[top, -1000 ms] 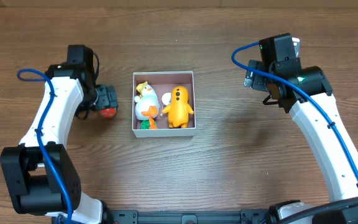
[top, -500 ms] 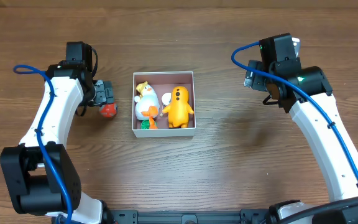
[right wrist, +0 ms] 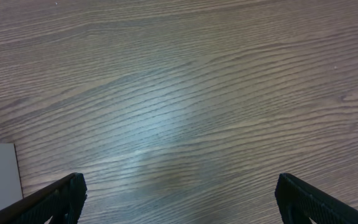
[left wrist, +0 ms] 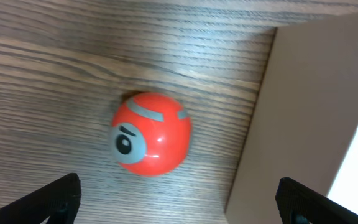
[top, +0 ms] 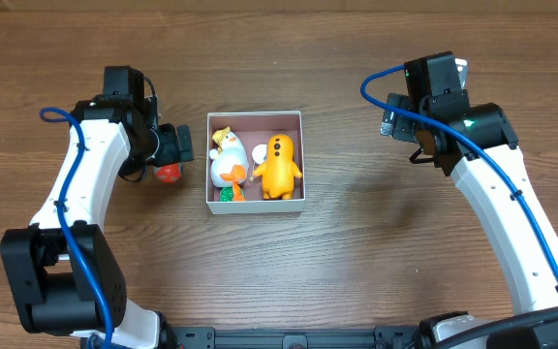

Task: Pack container
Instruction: 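Open the right gripper and lift it away from the box, then grasp the red ball toy with the left gripper and lift it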

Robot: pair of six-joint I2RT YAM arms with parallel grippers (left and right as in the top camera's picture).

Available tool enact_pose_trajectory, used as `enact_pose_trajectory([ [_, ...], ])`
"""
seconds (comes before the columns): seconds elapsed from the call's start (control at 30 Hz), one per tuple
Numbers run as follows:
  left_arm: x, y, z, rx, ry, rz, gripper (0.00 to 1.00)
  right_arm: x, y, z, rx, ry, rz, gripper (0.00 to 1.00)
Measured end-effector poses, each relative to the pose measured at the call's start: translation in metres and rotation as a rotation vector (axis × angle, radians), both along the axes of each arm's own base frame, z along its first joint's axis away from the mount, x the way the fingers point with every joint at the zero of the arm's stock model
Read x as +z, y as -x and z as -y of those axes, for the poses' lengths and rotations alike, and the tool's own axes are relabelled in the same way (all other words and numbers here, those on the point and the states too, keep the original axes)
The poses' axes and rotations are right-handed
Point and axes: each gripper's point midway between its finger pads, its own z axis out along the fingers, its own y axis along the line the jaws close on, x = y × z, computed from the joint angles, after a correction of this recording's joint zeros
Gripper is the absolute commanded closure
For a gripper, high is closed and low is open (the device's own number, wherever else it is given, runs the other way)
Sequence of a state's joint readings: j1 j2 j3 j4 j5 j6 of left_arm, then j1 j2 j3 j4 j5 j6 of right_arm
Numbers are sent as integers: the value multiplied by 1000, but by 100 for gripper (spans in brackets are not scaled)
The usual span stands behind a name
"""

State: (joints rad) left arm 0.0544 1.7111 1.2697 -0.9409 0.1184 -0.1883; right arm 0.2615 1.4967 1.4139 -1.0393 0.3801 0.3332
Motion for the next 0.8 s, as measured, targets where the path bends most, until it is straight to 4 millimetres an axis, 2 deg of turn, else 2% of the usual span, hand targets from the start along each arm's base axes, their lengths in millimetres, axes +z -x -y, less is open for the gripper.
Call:
enact_pose_trajectory([
  [0.33, -2, -11, 2, -3, 12, 49, 0, 0, 0, 0, 0, 0, 0, 0],
  [0.5, -20, -14, -2, 2, -10, 32, 0, 0, 0, 0, 0, 0, 0, 0],
  [0.53, -24, -15, -3, 2, -12, 23, 3, 0, 0, 0, 0, 0, -1, 0],
  [0.67, -40, -11, -3, 7, -12, -22, 23, 0, 0, 0, 0, 1, -1, 0],
  [0.7, -44, -10, -3, 9, -12, -34, 34, 0, 0, 0, 0, 0, -1, 0],
  [0.8, -54, -8, -4, 14, -16, -65, 81, 0, 0, 0, 0, 0, -1, 0],
])
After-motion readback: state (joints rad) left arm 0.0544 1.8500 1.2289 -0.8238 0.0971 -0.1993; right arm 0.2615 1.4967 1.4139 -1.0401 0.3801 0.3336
